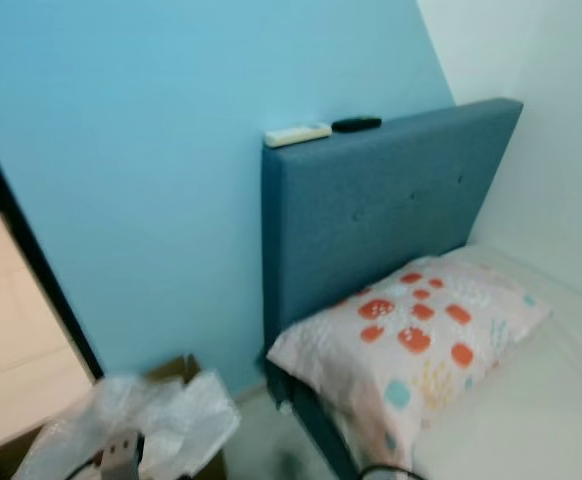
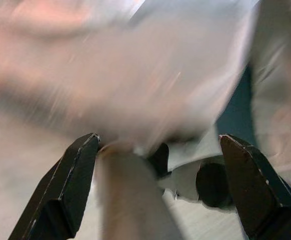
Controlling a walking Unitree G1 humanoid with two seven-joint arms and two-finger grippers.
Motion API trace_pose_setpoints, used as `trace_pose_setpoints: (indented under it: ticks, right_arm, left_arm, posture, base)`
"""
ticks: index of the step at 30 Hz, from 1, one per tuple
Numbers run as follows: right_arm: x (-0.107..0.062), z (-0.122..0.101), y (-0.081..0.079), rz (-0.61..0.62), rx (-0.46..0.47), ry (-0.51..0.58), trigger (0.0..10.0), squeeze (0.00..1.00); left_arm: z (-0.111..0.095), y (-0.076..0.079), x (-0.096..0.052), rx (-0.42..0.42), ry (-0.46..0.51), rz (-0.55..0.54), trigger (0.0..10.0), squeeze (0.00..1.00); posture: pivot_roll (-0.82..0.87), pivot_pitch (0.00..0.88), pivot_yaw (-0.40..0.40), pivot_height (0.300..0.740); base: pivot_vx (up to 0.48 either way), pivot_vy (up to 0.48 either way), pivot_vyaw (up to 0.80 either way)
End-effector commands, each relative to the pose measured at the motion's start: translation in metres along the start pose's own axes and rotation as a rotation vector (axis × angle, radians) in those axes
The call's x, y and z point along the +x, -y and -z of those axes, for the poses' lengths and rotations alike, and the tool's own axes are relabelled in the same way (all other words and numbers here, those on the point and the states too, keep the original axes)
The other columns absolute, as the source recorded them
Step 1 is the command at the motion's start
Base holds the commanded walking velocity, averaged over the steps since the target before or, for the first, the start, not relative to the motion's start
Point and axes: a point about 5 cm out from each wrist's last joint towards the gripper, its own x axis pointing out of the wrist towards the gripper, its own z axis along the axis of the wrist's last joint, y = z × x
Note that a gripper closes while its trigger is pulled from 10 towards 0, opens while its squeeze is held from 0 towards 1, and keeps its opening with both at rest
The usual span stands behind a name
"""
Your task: Clean up the room
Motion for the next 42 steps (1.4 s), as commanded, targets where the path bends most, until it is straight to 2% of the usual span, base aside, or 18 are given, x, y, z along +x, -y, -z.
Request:
trace_pose_setpoints:
  ticks: [1, 5, 9, 14, 19, 23, 25, 28, 32, 36, 42]
  right_arm:
    - [0.001, -0.002, -0.005, -0.017, -0.017, 0.000, 10.0, 0.00]
    - [0.001, -0.001, -0.005, -0.009, -0.020, -0.005, 10.0, 0.00]
    - [0.001, 0.002, -0.005, -0.013, -0.003, -0.021, 10.0, 0.00]
    - [0.001, 0.003, -0.007, -0.017, 0.019, -0.024, 10.0, 0.00]
    - [0.001, 0.002, -0.010, -0.026, 0.000, -0.023, 10.0, 0.00]
    - [0.001, 0.002, -0.007, -0.025, -0.022, -0.027, 10.0, 0.00]
    - [0.000, -0.001, 0.003, 0.000, -0.018, -0.023, 10.0, 0.00]
    - [-0.001, -0.003, 0.007, 0.013, -0.008, -0.019, 10.0, 0.00]
    - [-0.003, -0.012, 0.027, 0.073, 0.082, 0.007, 10.0, 0.00]
    - [-0.005, -0.014, 0.034, 0.097, 0.119, 0.017, 10.0, 0.00]
    - [-0.006, -0.015, 0.040, 0.123, 0.174, 0.031, 10.0, 0.00]
  left_arm:
    - [0.002, 0.000, 0.000, 0.009, -0.018, -0.003, 10.0, 0.00]
    - [0.003, 0.000, 0.000, 0.011, -0.020, -0.002, 10.0, 0.00]
    - [0.002, 0.000, 0.000, 0.014, -0.019, -0.001, 10.0, 0.00]
    - [-0.002, -0.003, -0.001, 0.027, -0.005, -0.012, 10.0, 0.00]
    - [-0.009, -0.008, -0.001, 0.053, 0.028, -0.022, 10.0, 0.00]
    - [-0.010, -0.009, -0.002, 0.053, 0.046, -0.026, 10.0, 0.00]
    - [-0.006, -0.006, -0.001, 0.052, 0.034, -0.020, 10.0, 0.00]
    - [-0.004, -0.004, -0.001, 0.053, 0.027, -0.015, 10.0, 0.00]
    - [-0.004, 0.010, 0.003, 0.098, -0.001, 0.020, 10.0, 0.00]
    - [-0.014, 0.016, 0.007, 0.114, 0.018, 0.038, 10.0, 0.00]
    - [-0.017, 0.021, 0.008, 0.132, 0.020, 0.050, 10.0, 0.00]
  posture:
    - [0.00, 0.000, -0.041, 0.726]
    - [0.00, 0.000, -0.036, 0.726]
    - [0.00, 0.000, -0.032, 0.726]
    - [0.00, 0.000, -0.038, 0.726]
    - [0.02, 0.000, -0.053, 0.726]
    - [0.03, 0.000, -0.061, 0.726]
    - [0.01, 0.000, -0.042, 0.726]
    - [0.01, 0.000, -0.039, 0.726]
    - [-0.03, 0.000, -0.028, 0.726]
    - [-0.05, 0.000, -0.012, 0.726]
    - [-0.08, 0.000, 0.012, 0.726]
  base:
    - [-0.472, 0.000, 0.00]
    - [-0.474, 0.000, 0.00]
    - [-0.461, 0.000, -0.77]
    - [0.000, 0.000, -0.77]
    - [0.000, 0.000, -0.77]
    - [0.000, 0.000, -0.77]
    - [0.000, 0.000, -0.77]
    - [0.000, 0.000, -0.77]
    - [0.000, 0.000, -0.76]
    - [0.000, 0.000, -0.76]
    - [0.000, 0.000, -0.76]
